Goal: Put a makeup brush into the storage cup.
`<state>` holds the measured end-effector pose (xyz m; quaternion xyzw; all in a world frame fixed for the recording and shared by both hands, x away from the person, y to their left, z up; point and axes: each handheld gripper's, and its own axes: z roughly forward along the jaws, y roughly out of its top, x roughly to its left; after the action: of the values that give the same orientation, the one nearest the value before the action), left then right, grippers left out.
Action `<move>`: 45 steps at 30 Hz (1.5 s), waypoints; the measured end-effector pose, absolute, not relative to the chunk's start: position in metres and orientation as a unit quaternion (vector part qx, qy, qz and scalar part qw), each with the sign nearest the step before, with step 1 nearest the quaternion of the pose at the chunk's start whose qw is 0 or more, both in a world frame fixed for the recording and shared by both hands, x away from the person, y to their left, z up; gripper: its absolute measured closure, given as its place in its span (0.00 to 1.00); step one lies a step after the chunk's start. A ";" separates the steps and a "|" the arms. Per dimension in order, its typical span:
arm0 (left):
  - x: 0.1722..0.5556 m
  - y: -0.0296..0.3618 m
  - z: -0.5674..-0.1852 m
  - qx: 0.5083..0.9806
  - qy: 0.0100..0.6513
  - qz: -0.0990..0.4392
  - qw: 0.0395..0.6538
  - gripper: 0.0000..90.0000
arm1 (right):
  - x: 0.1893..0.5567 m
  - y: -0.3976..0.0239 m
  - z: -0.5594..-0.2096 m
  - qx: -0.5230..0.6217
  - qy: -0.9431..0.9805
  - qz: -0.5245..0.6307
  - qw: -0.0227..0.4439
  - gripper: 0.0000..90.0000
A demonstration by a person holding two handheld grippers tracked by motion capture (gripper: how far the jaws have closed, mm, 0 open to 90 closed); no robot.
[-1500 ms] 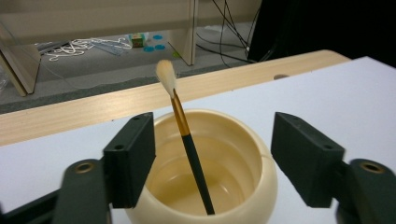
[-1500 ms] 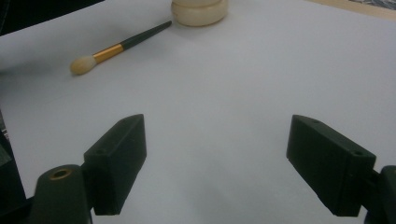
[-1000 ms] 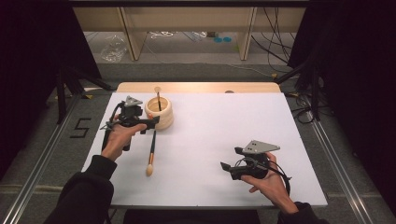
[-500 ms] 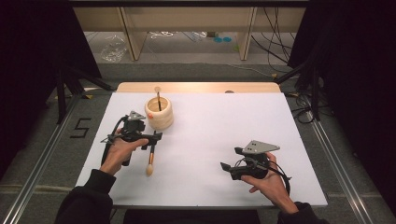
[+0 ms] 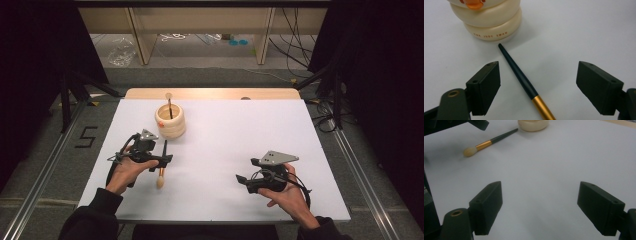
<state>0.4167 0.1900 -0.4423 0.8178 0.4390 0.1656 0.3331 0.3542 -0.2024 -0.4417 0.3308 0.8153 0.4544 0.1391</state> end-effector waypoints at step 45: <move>0.414 0.190 -0.456 0.871 0.404 0.138 0.244 0.29 | 0.352 -0.200 -0.443 0.320 0.824 0.446 0.139 0.23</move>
<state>0.4137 0.1900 -0.4560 0.8707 0.4037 0.1383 0.2443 0.3523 -0.1996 -0.4431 0.3197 0.8244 0.4459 0.1389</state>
